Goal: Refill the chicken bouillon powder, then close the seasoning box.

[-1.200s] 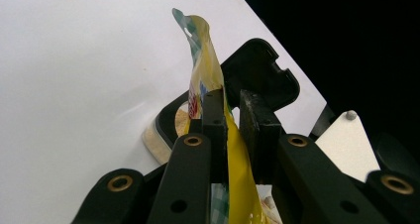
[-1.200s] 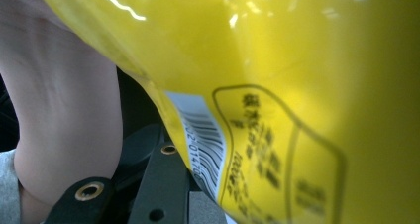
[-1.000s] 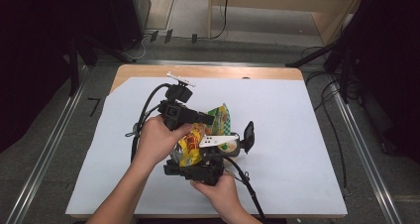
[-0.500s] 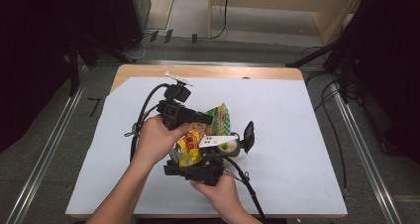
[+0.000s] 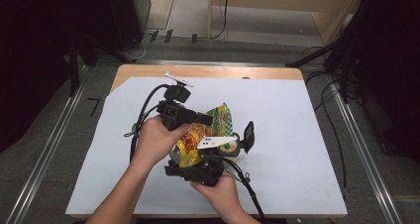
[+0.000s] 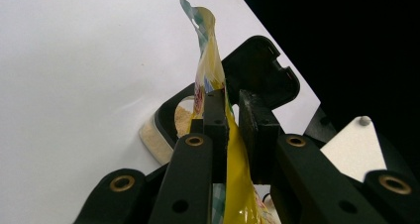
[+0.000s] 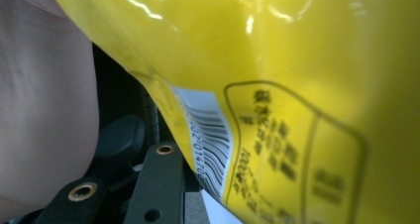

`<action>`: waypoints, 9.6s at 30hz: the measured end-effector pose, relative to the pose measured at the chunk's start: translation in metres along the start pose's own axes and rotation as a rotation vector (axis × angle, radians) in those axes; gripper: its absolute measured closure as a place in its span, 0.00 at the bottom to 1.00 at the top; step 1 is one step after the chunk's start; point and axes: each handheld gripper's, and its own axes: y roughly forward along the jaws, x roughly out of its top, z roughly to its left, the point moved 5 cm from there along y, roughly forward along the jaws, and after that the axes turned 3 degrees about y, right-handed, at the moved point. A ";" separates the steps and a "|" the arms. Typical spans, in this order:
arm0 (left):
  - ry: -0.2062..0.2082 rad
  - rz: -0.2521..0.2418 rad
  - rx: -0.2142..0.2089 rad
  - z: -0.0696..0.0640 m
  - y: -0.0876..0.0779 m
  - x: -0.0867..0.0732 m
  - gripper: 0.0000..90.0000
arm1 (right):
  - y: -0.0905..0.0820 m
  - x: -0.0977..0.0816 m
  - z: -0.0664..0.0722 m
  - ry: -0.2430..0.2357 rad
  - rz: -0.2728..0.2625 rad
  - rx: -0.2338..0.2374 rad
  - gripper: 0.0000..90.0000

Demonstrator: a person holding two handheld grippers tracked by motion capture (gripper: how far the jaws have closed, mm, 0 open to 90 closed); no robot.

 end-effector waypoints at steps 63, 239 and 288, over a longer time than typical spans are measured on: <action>0.114 0.078 -0.022 0.016 0.032 -0.015 0.92 | 0.022 -0.046 -0.027 -0.328 0.245 -0.260 0.69; 0.127 -0.270 0.083 0.126 -0.072 -0.090 0.53 | -0.113 0.009 -0.024 -0.193 0.194 -0.312 1.00; 0.076 -0.248 0.144 0.147 -0.103 -0.138 0.48 | -0.208 0.039 -0.060 -0.059 0.030 -0.521 1.00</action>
